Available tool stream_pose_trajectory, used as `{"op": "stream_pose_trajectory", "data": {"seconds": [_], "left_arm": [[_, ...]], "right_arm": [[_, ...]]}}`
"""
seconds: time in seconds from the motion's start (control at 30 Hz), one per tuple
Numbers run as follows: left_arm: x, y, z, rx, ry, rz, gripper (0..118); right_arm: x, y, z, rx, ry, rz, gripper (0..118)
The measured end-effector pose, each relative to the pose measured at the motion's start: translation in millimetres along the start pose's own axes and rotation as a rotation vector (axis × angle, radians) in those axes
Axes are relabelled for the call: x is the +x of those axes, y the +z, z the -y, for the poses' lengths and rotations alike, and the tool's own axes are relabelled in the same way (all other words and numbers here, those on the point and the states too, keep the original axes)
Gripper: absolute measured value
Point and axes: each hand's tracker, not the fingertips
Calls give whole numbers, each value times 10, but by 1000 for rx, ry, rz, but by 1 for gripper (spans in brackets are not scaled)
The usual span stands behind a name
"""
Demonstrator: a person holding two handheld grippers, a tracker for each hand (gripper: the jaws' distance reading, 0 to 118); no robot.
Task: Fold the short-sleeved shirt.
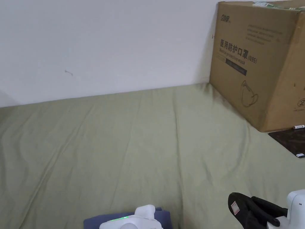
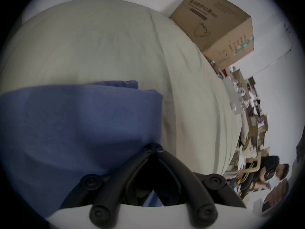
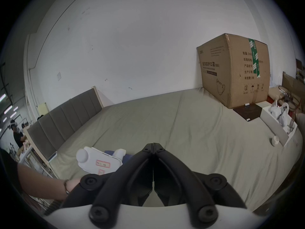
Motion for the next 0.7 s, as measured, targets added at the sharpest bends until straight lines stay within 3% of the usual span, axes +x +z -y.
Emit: {"op": "stream_pose_trajectory", "data": {"seconds": [0.1,0.23,0.37,0.47,0.7], "left_arm": [[90,107,7,73,17,41,0],[282,884,20,376,-75,93,0],[456,1897,-6,695,-213,-29,0],[562,2562,95,911,-313,-199,0],[445,3053,578,1125,-373,-458,0]], "right_arm": [[38,-11,-45,-11,-76,-23,0],[-52,22,-156,37,-80,-28,0],[-297,71,-468,162,1,5,0],[-502,183,-693,320,83,41,0],[-704,257,-721,530,194,148,0]]}}
